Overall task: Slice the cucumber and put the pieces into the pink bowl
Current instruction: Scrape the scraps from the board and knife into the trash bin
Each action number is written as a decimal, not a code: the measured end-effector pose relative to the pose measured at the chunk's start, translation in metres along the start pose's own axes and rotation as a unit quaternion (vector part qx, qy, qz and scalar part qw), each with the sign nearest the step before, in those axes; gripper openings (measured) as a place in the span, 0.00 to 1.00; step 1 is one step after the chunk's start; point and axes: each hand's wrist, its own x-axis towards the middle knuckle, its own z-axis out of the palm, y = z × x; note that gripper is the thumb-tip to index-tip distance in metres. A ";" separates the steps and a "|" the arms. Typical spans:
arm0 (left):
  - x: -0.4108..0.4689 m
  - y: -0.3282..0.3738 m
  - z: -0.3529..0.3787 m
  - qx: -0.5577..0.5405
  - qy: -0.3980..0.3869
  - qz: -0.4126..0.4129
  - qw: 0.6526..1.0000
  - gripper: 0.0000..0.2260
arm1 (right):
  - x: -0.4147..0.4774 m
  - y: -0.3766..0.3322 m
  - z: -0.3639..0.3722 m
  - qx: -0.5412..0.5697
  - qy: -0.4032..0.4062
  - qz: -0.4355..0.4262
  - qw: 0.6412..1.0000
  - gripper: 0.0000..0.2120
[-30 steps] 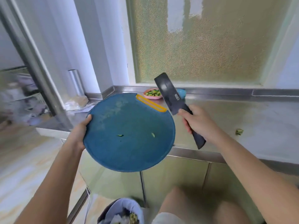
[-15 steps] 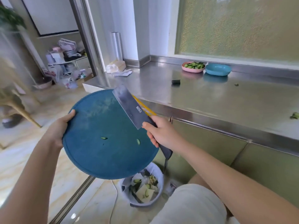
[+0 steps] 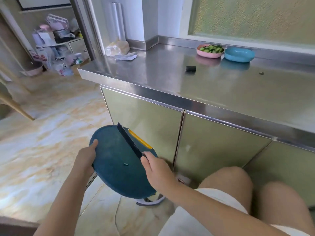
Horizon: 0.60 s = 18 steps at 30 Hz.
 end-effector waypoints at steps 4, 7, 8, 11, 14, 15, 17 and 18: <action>0.009 -0.022 0.025 -0.005 0.045 -0.039 0.998 0.17 | -0.023 0.010 0.028 -0.012 -0.027 -0.043 0.999 0.25; 0.012 -0.028 0.035 -0.004 0.066 -0.044 0.997 0.17 | -0.028 0.022 0.045 -0.038 -0.065 -0.055 0.996 0.32; 0.014 -0.030 0.036 -0.006 0.066 -0.046 0.997 0.17 | -0.029 0.025 0.049 -0.046 -0.072 -0.052 0.995 0.33; 0.017 -0.032 0.038 0.009 0.074 -0.044 0.996 0.17 | -0.028 0.033 0.061 -0.059 -0.087 -0.025 0.994 0.38; 0.018 -0.030 0.040 0.030 0.077 -0.038 0.996 0.17 | -0.028 0.031 0.066 -0.067 -0.101 -0.009 0.993 0.27; 0.018 -0.029 0.042 0.042 0.075 -0.032 0.996 0.16 | -0.028 0.030 0.067 -0.061 -0.100 0.001 0.993 0.23; 0.017 -0.026 0.043 0.055 0.070 -0.025 0.996 0.16 | -0.027 0.032 0.068 -0.056 -0.095 0.028 0.994 0.22; 0.018 -0.024 0.044 0.055 0.070 -0.024 0.996 0.17 | -0.025 0.035 0.069 -0.053 -0.090 0.045 0.994 0.21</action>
